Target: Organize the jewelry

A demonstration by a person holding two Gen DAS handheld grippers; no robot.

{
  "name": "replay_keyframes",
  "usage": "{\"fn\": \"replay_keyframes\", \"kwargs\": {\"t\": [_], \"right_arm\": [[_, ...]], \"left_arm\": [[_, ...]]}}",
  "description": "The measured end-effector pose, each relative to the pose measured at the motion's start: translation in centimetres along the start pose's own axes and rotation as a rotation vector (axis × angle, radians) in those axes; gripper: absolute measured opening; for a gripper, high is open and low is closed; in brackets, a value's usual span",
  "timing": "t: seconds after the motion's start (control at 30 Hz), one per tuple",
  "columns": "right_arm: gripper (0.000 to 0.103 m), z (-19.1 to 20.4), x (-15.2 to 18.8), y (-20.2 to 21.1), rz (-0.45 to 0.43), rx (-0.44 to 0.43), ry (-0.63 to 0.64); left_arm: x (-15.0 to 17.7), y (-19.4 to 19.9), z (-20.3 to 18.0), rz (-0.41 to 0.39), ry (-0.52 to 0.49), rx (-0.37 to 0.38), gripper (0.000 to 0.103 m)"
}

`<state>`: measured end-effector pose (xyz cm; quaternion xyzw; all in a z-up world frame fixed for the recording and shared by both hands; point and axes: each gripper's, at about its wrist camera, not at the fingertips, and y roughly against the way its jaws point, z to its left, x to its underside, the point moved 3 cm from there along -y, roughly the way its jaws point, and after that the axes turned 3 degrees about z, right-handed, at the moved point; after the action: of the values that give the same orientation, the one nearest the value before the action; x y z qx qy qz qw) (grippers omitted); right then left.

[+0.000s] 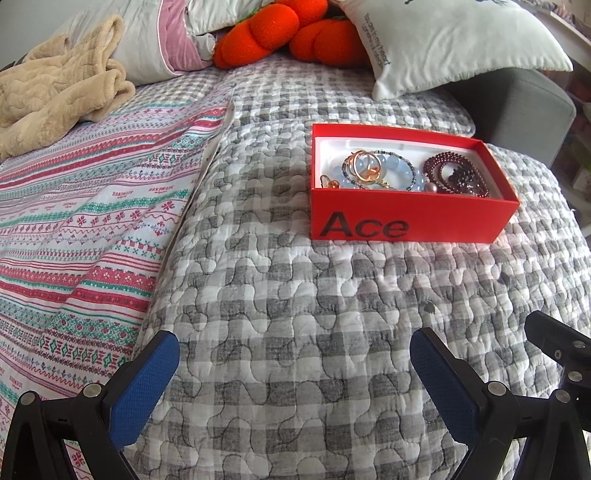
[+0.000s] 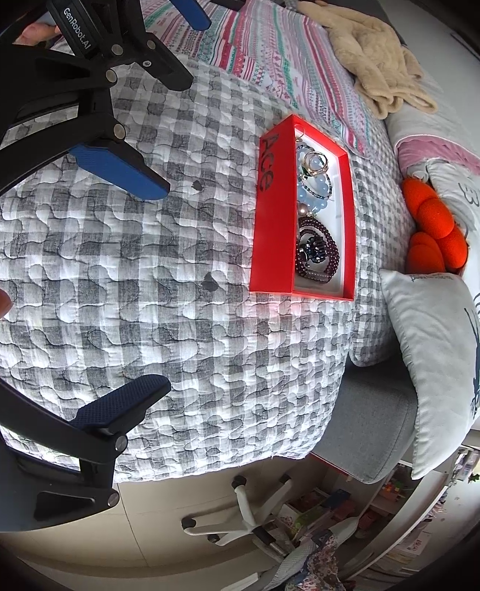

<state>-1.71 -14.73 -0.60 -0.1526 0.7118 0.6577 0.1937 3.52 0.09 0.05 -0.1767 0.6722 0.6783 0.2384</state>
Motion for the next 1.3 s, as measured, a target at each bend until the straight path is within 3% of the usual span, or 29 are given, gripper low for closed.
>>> {"fn": "replay_keyframes", "kwargs": {"t": [1.3], "right_arm": [[0.097, 0.08, 0.03, -0.22, 0.008, 0.008, 0.002]], "left_arm": [[0.03, -0.14, 0.37, 0.007, 0.011, -0.015, 0.102]]}}
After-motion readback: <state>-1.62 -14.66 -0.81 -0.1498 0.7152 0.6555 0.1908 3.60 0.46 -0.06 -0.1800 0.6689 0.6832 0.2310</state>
